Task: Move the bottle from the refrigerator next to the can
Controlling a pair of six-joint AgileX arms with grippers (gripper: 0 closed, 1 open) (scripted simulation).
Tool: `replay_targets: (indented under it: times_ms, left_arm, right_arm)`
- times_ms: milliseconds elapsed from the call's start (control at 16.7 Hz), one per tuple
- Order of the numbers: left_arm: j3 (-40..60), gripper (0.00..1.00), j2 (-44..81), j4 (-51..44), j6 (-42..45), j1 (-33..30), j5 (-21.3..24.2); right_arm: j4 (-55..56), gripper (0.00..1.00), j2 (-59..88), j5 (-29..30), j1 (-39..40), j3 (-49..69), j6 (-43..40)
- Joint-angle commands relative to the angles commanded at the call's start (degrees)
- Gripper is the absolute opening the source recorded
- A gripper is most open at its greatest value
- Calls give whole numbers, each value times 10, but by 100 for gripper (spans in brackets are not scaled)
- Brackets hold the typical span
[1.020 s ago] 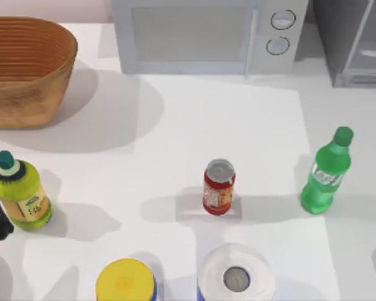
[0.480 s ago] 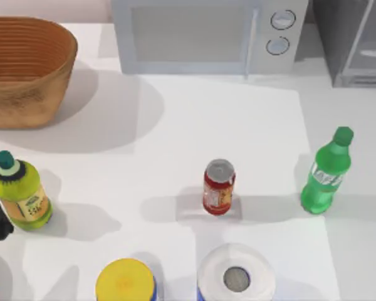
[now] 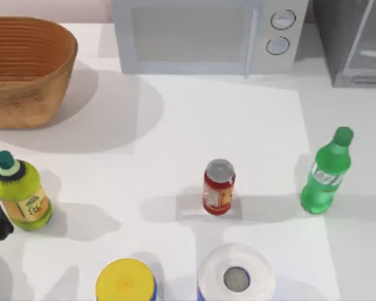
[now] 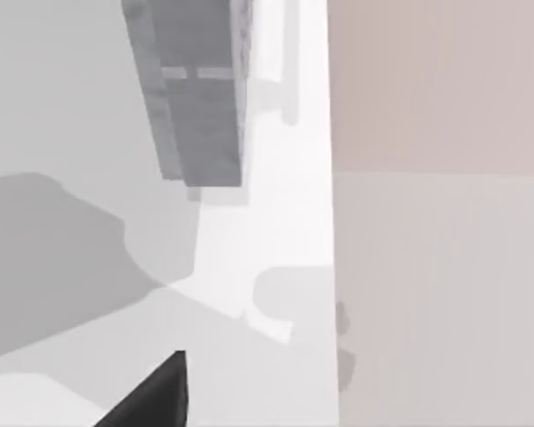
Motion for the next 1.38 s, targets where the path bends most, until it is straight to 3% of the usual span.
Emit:
replay_targets:
  times_ms: [300, 900, 1140, 1380]
  left_arm:
    - [0, 100, 0, 0, 0, 0, 0]
    - [0, 100, 0, 0, 0, 0, 0]
    - [0, 100, 0, 0, 0, 0, 0]
    - [0, 100, 0, 0, 0, 0, 0]
  right_arm:
    - [129, 100, 7, 20, 98, -2, 152]
    - [541, 100, 14, 93, 405, -10, 669]
    - [634, 100, 12, 111, 481, -13, 764]
    - [644, 100, 12, 113, 490, -13, 775]
